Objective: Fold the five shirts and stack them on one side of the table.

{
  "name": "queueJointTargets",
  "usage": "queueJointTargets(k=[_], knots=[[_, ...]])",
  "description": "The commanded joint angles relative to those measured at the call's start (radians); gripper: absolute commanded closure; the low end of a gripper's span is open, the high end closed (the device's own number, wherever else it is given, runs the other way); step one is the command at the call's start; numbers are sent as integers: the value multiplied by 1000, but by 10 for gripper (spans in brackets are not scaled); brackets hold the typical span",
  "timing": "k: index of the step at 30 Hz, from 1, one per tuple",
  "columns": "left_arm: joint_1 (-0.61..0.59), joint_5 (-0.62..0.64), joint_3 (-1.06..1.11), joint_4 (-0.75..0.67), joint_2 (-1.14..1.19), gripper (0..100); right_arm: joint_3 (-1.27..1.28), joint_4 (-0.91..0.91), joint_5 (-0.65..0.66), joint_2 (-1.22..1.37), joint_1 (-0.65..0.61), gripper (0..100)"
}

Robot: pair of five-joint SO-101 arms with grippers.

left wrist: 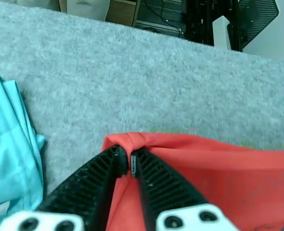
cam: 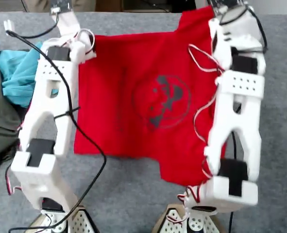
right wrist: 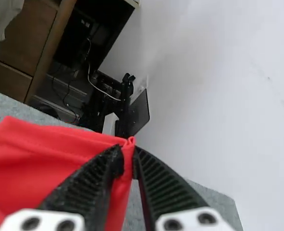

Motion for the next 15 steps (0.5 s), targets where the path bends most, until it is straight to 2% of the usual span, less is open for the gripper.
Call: queueJointTargets(k=[1,9,15], knots=[[-32,21,-229,95,45,980,-254,54,3,68,-38,994],[-83,58,-427,293,174,980,-547,321,2,248,-44,994],[-60,21,-431,457,185,980,-642,649,72,231,-35,994]])
